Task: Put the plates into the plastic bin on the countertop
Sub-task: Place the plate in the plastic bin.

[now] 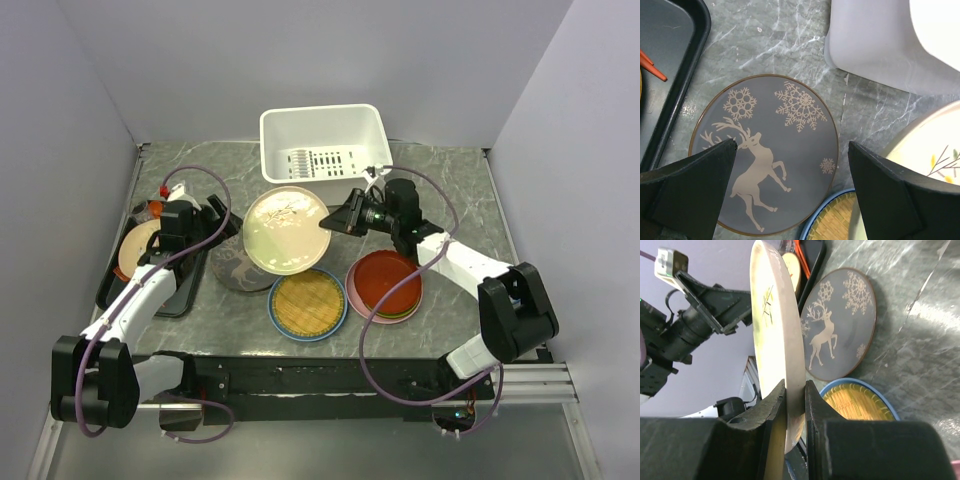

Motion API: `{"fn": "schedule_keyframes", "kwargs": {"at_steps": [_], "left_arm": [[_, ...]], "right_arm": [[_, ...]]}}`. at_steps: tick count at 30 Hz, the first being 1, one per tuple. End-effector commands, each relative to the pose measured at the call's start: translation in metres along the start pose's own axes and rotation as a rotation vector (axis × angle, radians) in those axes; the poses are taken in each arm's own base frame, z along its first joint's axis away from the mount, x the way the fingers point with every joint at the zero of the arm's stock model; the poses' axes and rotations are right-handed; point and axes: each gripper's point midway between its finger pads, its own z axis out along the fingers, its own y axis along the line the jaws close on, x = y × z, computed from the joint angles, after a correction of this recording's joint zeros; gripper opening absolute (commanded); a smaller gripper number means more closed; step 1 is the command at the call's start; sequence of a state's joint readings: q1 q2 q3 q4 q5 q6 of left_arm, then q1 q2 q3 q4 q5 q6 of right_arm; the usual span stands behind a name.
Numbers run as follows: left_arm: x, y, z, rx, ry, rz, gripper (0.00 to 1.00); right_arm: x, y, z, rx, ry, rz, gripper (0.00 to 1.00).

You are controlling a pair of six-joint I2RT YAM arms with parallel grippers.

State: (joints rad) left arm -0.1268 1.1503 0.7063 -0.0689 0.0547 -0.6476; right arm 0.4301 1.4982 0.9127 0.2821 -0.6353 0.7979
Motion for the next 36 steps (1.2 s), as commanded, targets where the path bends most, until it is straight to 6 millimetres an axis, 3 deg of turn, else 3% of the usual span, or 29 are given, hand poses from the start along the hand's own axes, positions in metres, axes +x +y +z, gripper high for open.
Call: {"fn": "schedule_keyframes", "kwargs": {"at_steps": [1,14,36], "left_arm": [[-0.006,-0.005,-0.003,0.020,-0.032,0.015,0.99],[-0.006,-0.007,-0.003,0.031,-0.024,0.026,0.99],[-0.001,-0.008,0.001,0.044,0.005,0.039,0.99]], "right_arm": [[-0.045,0.059,-0.013,-0.170,-0.100,-0.110,0.00],[-0.069,0.055,-0.026,-0.143,-0.151,-0.129,0.00],[-0.127,0.055,-0.022,-0.151,-0.227,-0.126,0.00]]}}
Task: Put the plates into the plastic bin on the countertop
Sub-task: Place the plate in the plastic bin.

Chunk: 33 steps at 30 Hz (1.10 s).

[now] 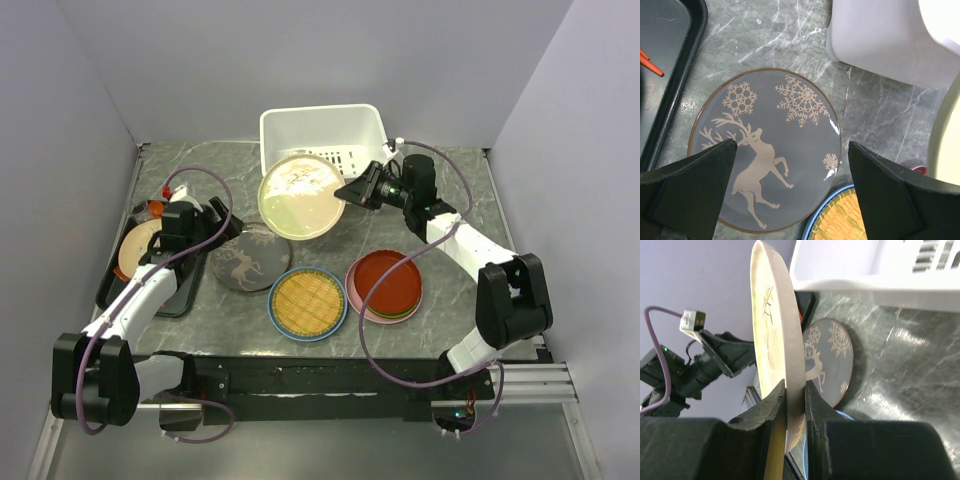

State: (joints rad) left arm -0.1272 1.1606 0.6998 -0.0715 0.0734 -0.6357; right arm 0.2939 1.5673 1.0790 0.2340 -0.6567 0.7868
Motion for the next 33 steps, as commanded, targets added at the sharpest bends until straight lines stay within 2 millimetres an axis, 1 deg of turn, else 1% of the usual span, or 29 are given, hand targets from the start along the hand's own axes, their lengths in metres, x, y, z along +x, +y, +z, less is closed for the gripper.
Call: {"fn": "schedule_keyframes", "kwargs": {"at_steps": [1,3,4,6,7,8,18,20,21,23,25,26,28,29,30,31,33], "left_arm": [[-0.008,-0.010,0.000,0.042,-0.021,0.030,0.99],[-0.009,-0.011,0.000,0.043,-0.022,0.029,0.99],[-0.008,-0.011,0.000,0.043,-0.020,0.030,0.99],[-0.009,-0.011,0.001,0.045,-0.019,0.029,0.99],[-0.008,-0.012,0.001,0.047,-0.018,0.029,0.99],[-0.008,-0.012,0.001,0.048,-0.015,0.027,0.99],[-0.008,-0.013,0.002,0.053,-0.015,0.029,0.99],[-0.007,-0.013,0.003,0.054,-0.011,0.029,0.99],[-0.007,-0.013,0.004,0.056,-0.009,0.026,0.99],[-0.006,-0.013,0.004,0.057,-0.005,0.027,0.99],[-0.006,-0.014,0.005,0.063,-0.005,0.028,0.99],[-0.004,-0.013,0.005,0.063,-0.003,0.026,0.99],[-0.003,-0.013,0.006,0.068,0.001,0.026,0.99],[-0.003,-0.014,0.006,0.070,0.000,0.025,0.99],[-0.001,-0.012,0.007,0.066,0.004,0.024,0.99],[-0.001,-0.012,0.007,0.067,0.007,0.024,0.99],[0.000,-0.012,0.009,0.065,0.011,0.023,0.99]], "right_arm": [[-0.056,0.068,-0.007,-0.190,-0.116,-0.112,0.00],[-0.061,0.065,-0.005,-0.186,-0.120,-0.110,0.00],[-0.065,0.070,-0.005,-0.193,-0.124,-0.114,0.00],[-0.070,0.069,-0.003,-0.192,-0.127,-0.113,0.00],[-0.074,0.072,-0.003,-0.196,-0.132,-0.116,0.00],[-0.077,0.069,-0.002,-0.193,-0.134,-0.116,0.00],[-0.108,0.080,0.002,-0.211,-0.175,-0.131,0.00],[-0.110,0.078,0.007,-0.212,-0.171,-0.123,0.00],[-0.117,0.081,0.006,-0.218,-0.183,-0.129,0.00],[-0.119,0.079,0.009,-0.217,-0.182,-0.121,0.00],[-0.124,0.082,0.011,-0.226,-0.188,-0.127,0.00],[-0.125,0.078,0.014,-0.221,-0.186,-0.120,0.00],[-0.131,0.080,0.015,-0.221,-0.191,-0.124,0.00],[-0.132,0.074,0.020,-0.209,-0.187,-0.120,0.00],[-0.137,0.077,0.020,-0.211,-0.192,-0.127,0.00],[-0.139,0.074,0.022,-0.207,-0.190,-0.123,0.00],[-0.146,0.076,0.023,-0.209,-0.205,-0.126,0.00]]}}
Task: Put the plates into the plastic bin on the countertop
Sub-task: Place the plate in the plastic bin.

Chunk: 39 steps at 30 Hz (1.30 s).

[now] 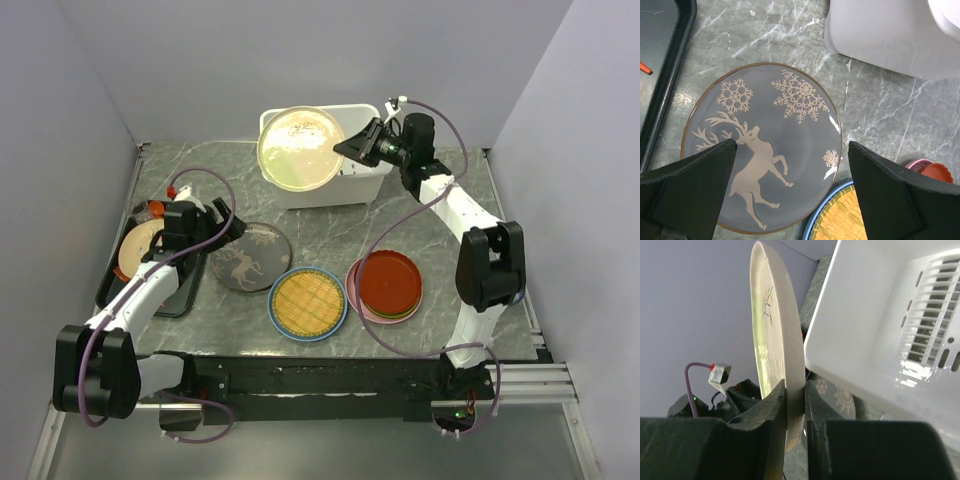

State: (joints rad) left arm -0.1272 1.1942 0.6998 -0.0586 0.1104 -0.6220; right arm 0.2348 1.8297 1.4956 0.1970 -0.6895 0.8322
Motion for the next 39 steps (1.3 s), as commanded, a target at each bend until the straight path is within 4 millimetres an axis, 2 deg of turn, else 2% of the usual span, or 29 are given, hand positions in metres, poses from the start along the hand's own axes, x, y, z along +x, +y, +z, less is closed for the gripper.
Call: {"fn": "schedule_keyframes", "kwargs": {"at_steps": [1,8,9,12,26,33,39], "left_arm": [[-0.007,-0.010,0.003,0.045,-0.023,0.012,0.99],[0.001,-0.006,0.007,0.035,0.005,0.006,0.99],[-0.004,-0.009,0.008,0.051,-0.015,0.008,0.99],[-0.002,-0.008,0.010,0.050,-0.009,0.007,0.99],[0.006,-0.006,0.016,0.052,0.015,0.004,0.99],[0.009,-0.003,0.017,0.047,0.020,0.004,0.99],[0.012,-0.002,0.018,0.049,0.029,0.000,0.99]], "right_arm": [[-0.054,0.058,-0.006,-0.150,-0.117,-0.105,0.00],[-0.076,0.050,0.007,-0.143,-0.144,-0.092,0.00],[-0.079,0.048,0.007,-0.143,-0.149,-0.091,0.00],[-0.087,0.043,0.011,-0.141,-0.163,-0.078,0.00],[-0.111,0.024,0.028,-0.082,-0.226,-0.076,0.00],[-0.112,0.004,0.037,-0.033,-0.234,-0.064,0.00],[-0.116,-0.006,0.040,0.011,-0.247,-0.086,0.00]]}}
